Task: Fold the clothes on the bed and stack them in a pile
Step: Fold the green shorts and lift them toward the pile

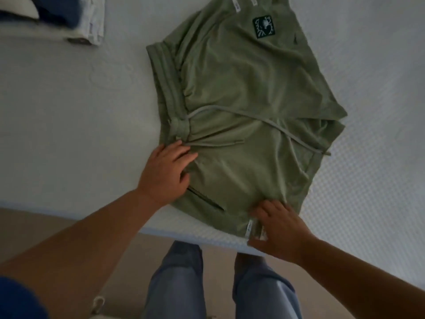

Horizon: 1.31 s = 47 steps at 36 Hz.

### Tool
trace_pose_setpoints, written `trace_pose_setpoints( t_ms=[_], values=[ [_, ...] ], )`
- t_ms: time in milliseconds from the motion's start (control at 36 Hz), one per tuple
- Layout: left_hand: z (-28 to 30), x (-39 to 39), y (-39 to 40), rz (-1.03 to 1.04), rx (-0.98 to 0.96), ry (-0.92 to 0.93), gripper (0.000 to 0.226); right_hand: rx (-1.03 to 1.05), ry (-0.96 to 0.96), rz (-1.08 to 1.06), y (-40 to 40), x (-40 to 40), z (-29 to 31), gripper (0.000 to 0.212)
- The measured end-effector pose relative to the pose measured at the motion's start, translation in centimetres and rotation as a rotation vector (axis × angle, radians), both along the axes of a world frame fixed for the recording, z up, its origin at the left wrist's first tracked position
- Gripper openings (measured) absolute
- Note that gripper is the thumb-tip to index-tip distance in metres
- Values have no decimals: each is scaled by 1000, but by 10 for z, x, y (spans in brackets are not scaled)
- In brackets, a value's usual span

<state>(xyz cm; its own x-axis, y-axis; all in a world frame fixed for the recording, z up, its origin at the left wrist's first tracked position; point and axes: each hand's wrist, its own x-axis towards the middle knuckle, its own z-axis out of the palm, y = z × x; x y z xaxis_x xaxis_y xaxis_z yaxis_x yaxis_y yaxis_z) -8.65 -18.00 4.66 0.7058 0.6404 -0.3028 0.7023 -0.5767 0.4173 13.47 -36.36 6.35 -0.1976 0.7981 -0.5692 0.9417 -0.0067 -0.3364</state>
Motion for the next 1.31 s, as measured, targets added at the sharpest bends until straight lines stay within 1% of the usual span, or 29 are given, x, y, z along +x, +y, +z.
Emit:
trace_pose_setpoints(
  t_ms=[56, 111, 139, 167, 222, 278, 333, 389, 472, 556, 611, 667, 722, 750, 833, 889, 944, 972, 1028, 1056, 1167, 1222, 1306],
  values=[
    [-7, -9, 2, 0, -35, 42, 48, -68, -76, 4, -4, -10, -5, 79],
    [-10, -9, 4, 15, -71, 41, 54, -84, -126, -22, -5, -19, -9, 85],
    [-10, -8, 4, 31, -78, 28, 55, -80, -145, -32, -6, -23, -11, 84],
    [-10, -7, 3, 49, -74, 5, 55, -70, -159, -39, -6, -26, -11, 80],
    [-10, -7, 1, 102, -33, -39, 55, -26, -165, -65, -5, -28, -11, 65],
    [-9, -12, -3, 173, 1, -28, 54, 11, -152, -92, -3, -26, -10, 51],
    [-7, -21, -8, 212, -8, -4, 54, -2, -131, -112, 0, -23, -9, 38],
    [-5, -31, -13, 207, -47, -17, 57, -37, -108, -137, 3, -21, -10, 26],
    [0, -40, -16, 123, -44, -58, 61, -73, -28, -297, 7, -16, -10, 27],
    [3, -46, -17, 13, 5, -83, 66, -148, 65, -490, 20, -9, -5, 19],
    [4, -48, -17, -100, -22, -56, 74, -170, 95, -604, 28, -1, -2, 15],
    [3, -53, -15, -188, -62, 22, 80, -141, 109, -670, 36, 4, 2, 15],
    [1, -54, -13, -201, -20, 41, 75, -103, 129, -725, 44, 9, 9, 17],
    [1, -54, -11, -186, 3, 25, 68, -89, 135, -746, 48, 11, 13, 18],
    [6, -48, -6, -69, 2, -105, 34, -60, 150, -778, 57, 14, 27, 20],
    [16, -43, 0, 115, -123, -215, 27, -46, 157, -808, 62, 17, 37, 21],
    [26, -37, 6, 363, -238, -311, 12, -25, 169, -835, 67, 23, 46, 24],
    [30, -34, 10, 453, -264, -349, 11, -11, 177, -852, 71, 26, 52, 27],
    [36, -28, 18, 570, -319, -418, 27, 24, 196, -893, 80, 35, 61, 33],
    [40, -24, 23, 612, -348, -455, 29, 40, 198, -907, 85, 39, 65, 36],
    [48, -1, 49, 723, -441, -570, 14, 106, 159, -920, 115, 59, 75, 39],
    [46, 12, 65, 771, -429, -600, 12, 158, 121, -899, 140, 69, 77, 37],
    [40, 31, 91, 869, -370, -637, 11, 206, 78, -843, 189, 86, 79, 26]
  ],
)
